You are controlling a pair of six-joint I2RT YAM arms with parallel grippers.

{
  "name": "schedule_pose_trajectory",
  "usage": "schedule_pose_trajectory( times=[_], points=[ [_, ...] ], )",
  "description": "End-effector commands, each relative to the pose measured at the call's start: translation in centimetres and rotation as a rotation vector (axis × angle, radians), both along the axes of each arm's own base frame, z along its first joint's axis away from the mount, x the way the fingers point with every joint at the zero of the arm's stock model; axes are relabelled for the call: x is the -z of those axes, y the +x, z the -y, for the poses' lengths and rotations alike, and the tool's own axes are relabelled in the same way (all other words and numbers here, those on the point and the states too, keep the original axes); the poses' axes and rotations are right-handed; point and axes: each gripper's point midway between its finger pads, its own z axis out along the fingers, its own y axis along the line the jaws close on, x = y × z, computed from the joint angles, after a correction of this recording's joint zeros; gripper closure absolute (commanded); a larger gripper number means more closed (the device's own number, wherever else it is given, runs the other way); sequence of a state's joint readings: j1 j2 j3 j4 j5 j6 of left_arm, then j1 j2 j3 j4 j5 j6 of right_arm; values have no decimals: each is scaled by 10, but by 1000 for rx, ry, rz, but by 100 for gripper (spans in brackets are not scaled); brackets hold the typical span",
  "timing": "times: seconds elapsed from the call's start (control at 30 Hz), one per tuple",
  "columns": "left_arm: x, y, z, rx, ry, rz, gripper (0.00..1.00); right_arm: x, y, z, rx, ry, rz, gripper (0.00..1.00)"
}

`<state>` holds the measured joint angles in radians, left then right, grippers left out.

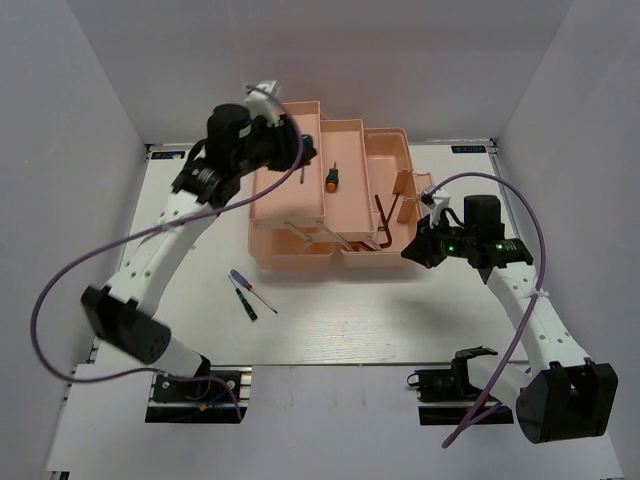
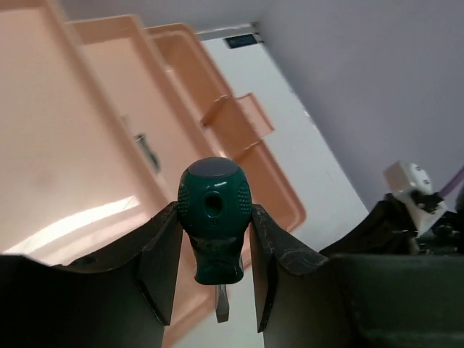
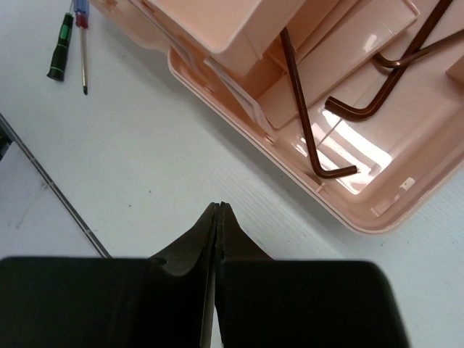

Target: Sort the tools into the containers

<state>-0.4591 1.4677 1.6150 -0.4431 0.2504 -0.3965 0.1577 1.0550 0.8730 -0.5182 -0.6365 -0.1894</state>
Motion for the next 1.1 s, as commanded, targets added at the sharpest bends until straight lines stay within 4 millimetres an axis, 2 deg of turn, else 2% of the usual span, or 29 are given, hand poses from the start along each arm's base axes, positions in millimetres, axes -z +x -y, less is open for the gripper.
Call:
schedule_pose_trajectory(
  times=[0.0, 0.03, 0.07, 0.1, 0.13, 0.17, 0.2, 0.33, 0.37, 0.4, 0.43, 0.47, 0.5, 0.53, 0.57, 0.6, 0.7, 0.73, 0.77, 0.83, 0.9, 0.97, 1.03, 1.07],
  points=[
    [-32, -1, 58, 251, -20, 110, 100, -6, 11, 7, 54, -17, 51, 100],
    [-28, -1, 72, 278, -8, 103, 100, -5, 10, 7, 60, -17, 47, 100],
    [-22, 8, 76, 248, 9, 88, 100, -6, 11, 9, 67, -20, 51, 100],
    [-24, 11, 81, 242, 14, 87, 100, -4, 14, 11, 84, -29, 54, 100],
    [-8, 19, 92, 241, 32, 60, 100, -5, 12, 11, 84, -27, 61, 100],
    [-2, 30, 91, 203, 46, 55, 100, -2, 12, 13, 94, -32, 55, 100],
    [-1, 31, 96, 193, 54, 52, 100, -1, 13, 13, 97, -32, 59, 100],
    [44, 59, 93, 50, 161, -50, 100, -4, 14, 16, 117, -35, 65, 99],
    [50, 59, 97, 48, 174, -60, 100, -5, 15, 17, 121, -33, 69, 95],
    [51, 62, 96, 34, 181, -62, 100, -5, 14, 16, 119, -33, 69, 85],
    [66, 63, 101, 40, 215, -87, 100, -5, 13, 16, 114, -26, 65, 80],
    [71, 65, 101, 29, 228, -98, 92, -6, 13, 16, 110, -26, 70, 76],
    [66, 65, 105, 29, 229, -92, 88, -6, 13, 16, 111, -24, 71, 70],
    [80, 68, 103, 23, 267, -113, 86, -7, 12, 16, 110, -23, 69, 68],
    [82, 66, 105, 17, 280, -117, 83, -8, 12, 15, 107, -24, 71, 66],
    [80, 66, 103, 9, 285, -116, 74, -7, 12, 16, 107, -23, 71, 66],
    [88, 63, 106, 15, 311, -125, 59, -9, 12, 15, 103, -18, 72, 63],
    [95, 65, 105, 7, 325, -137, 56, -8, 12, 15, 104, -18, 67, 62],
    [90, 65, 105, 6, 318, -128, 53, -9, 12, 15, 103, -15, 70, 62],
    [93, 63, 110, 16, 327, -137, 48, -10, 12, 14, 98, -12, 68, 58],
    [90, 62, 110, 16, 326, -136, 46, -11, 9, 12, 85, -4, 61, 49],
    [85, 63, 110, 15, 319, -126, 37, -12, 7, 9, 63, 5, 66, 38],
    [81, 61, 111, 23, 314, -125, 31, -14, 3, 5, 24, 19, 70, 33],
    [70, 62, 111, 21, 297, -104, 30, -15, 1, 4, 13, 23, 71, 33]
  ],
)
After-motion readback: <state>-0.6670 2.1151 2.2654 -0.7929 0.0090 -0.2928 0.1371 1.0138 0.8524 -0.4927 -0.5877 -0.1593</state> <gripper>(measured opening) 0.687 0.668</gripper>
